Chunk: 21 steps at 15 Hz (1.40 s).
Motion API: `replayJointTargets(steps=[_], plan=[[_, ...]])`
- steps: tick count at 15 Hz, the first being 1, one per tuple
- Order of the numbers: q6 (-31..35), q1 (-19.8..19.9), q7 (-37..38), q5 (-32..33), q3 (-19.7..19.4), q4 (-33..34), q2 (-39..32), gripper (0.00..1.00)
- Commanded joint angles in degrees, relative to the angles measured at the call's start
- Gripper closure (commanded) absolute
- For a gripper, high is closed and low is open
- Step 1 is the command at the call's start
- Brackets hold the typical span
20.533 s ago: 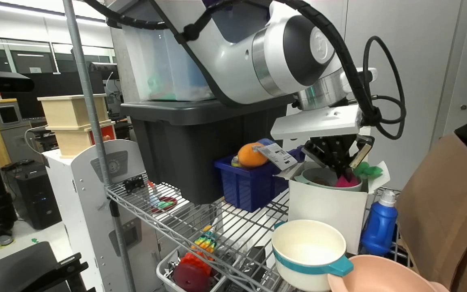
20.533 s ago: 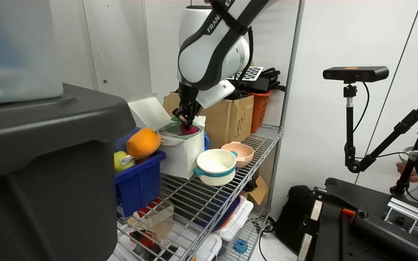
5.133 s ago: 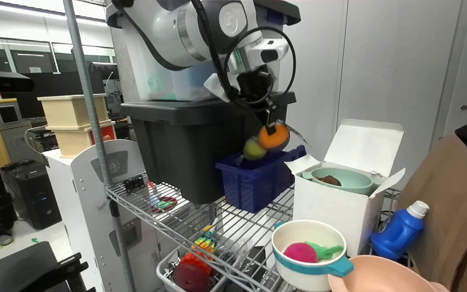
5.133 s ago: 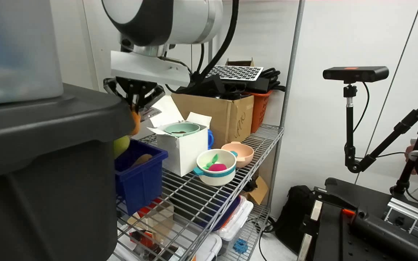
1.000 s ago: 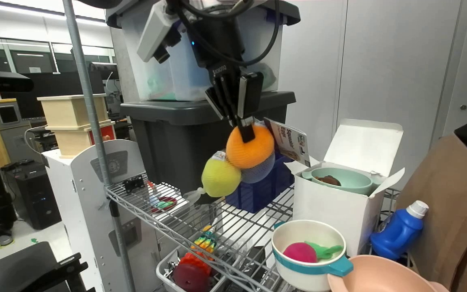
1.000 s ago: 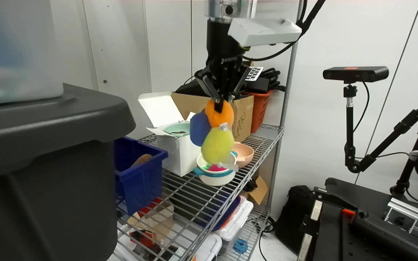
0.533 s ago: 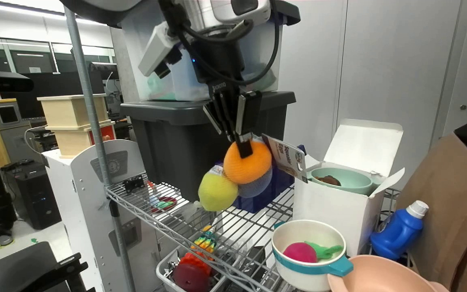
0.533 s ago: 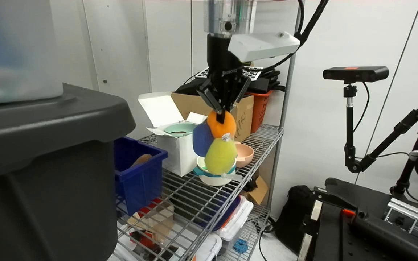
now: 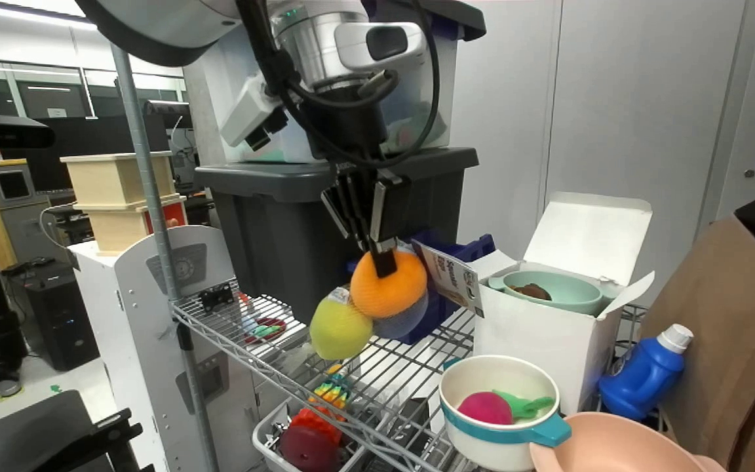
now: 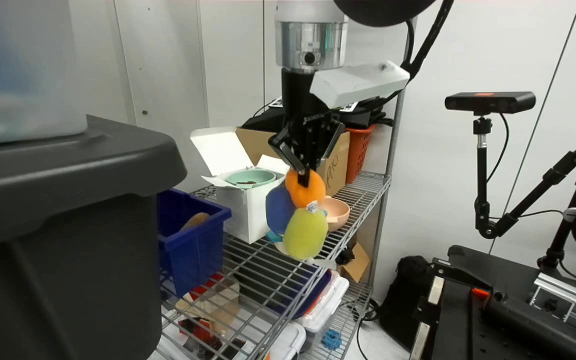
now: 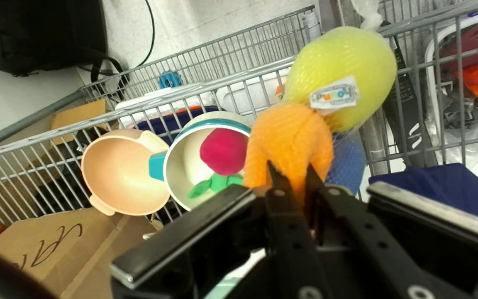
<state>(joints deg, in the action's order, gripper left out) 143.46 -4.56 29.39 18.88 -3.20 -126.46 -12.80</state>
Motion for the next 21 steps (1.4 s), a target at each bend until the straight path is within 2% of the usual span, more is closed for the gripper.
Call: replayJointTargets(steps=[1, 12, 17, 21], plan=[[1.1, -1.8, 2.5, 0.9, -0.5, 0.4, -0.6, 0.97], [3.3, -5.8, 9.4, 4.3, -2.0, 3.0, -6.8, 0.97], [4.1, -8.7, 14.3, 7.0, -4.5, 6.8, -11.5, 0.97], [3.8, -10.2, 16.0, 6.2, -5.5, 9.7, -14.2, 0.97]])
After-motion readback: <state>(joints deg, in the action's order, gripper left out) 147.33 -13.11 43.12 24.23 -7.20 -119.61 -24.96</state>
